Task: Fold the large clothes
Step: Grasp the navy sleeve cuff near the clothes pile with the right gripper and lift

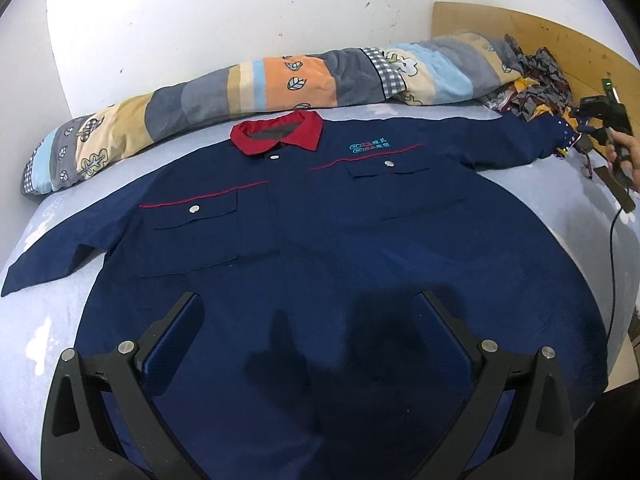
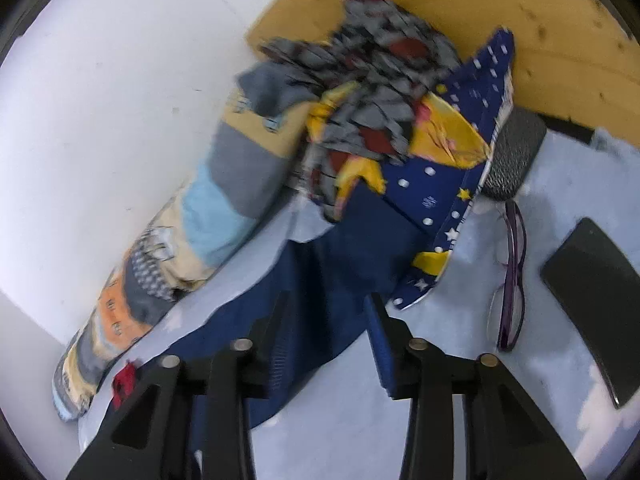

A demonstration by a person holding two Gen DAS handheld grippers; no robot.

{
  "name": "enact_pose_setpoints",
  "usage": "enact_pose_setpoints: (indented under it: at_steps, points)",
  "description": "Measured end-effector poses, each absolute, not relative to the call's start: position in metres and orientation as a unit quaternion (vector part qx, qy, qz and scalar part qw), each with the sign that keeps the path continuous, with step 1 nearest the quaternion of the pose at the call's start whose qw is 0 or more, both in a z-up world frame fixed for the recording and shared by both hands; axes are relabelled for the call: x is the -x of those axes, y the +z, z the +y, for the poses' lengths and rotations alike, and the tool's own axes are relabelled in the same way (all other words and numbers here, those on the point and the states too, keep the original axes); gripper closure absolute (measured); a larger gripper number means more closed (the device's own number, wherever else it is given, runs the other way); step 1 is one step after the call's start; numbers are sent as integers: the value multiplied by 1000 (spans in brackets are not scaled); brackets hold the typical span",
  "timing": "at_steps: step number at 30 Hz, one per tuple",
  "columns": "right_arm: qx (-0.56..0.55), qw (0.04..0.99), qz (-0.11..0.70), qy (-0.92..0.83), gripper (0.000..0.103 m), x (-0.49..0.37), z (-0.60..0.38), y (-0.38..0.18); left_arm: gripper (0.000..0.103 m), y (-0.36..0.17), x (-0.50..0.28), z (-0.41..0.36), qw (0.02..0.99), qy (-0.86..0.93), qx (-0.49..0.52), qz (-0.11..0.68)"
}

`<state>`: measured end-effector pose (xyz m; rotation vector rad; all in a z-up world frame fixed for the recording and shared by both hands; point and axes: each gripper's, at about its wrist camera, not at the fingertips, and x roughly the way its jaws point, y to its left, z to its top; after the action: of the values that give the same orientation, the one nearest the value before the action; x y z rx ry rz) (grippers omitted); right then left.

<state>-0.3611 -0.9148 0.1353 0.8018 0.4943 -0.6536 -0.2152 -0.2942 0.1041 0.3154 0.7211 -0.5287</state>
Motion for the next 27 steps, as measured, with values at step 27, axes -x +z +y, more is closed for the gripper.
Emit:
enact_pose_setpoints:
  at_steps: [27]
  points:
    - [-358,854,229,-301,97,344,-946,142,0,103,220,-299,885,-257,-167,351]
